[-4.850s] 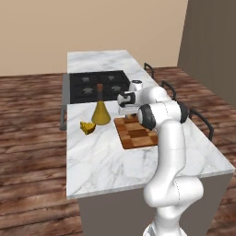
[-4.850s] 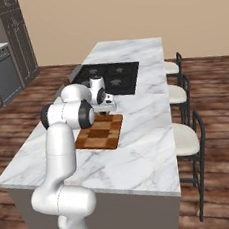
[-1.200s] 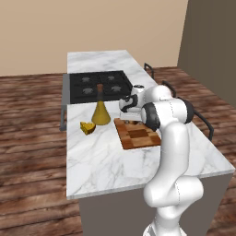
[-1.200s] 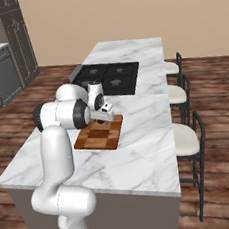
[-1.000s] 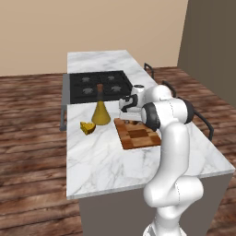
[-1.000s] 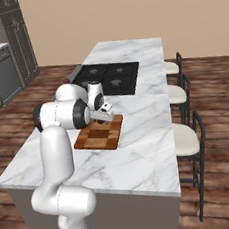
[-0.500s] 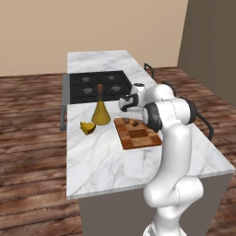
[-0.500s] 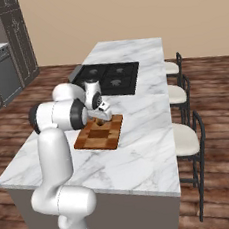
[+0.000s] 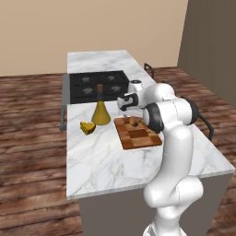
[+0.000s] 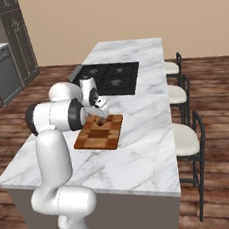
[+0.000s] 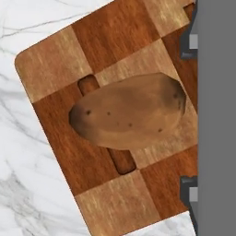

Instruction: Retrieve the reheated potato from the microwave, then place the potato, cheese, and condiment on the cutting board.

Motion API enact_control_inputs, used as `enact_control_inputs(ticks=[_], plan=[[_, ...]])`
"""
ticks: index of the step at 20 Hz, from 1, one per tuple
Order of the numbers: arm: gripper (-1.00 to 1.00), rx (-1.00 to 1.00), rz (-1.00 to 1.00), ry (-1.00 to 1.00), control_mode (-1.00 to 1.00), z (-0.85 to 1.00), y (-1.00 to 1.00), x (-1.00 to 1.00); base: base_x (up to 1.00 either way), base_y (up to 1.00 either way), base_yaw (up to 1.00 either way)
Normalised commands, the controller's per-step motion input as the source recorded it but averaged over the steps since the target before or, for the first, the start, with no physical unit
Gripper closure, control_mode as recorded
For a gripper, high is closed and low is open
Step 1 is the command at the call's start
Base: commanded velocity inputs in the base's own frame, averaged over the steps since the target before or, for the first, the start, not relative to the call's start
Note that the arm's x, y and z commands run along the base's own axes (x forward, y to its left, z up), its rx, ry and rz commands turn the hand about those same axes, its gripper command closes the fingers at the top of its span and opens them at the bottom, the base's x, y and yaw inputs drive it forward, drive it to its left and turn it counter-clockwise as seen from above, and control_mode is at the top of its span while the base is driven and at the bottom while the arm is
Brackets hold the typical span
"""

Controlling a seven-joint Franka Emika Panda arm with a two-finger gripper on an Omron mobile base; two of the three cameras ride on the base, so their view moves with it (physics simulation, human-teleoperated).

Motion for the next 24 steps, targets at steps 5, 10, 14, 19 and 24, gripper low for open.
enact_control_inputs(ticks=[5,10,14,19,24], plan=[[-1.0,-0.03,0.01,0.02,-1.0,0.32,0.19,0.0,0.0,0.0,0.0],[-1.0,-0.01,0.23,0.0,-1.0,0.32,0.27,0.0,0.0,0.0,0.0],[-1.0,-0.02,0.37,0.0,-1.0,0.28,0.35,0.0,0.0,0.0,0.0],[-1.0,-0.02,0.35,0.0,-1.0,0.25,0.35,0.04,0.0,0.0,0.0],[-1.0,-0.05,0.16,0.0,-1.0,0.26,0.29,0.28,0.0,0.0,0.0]])
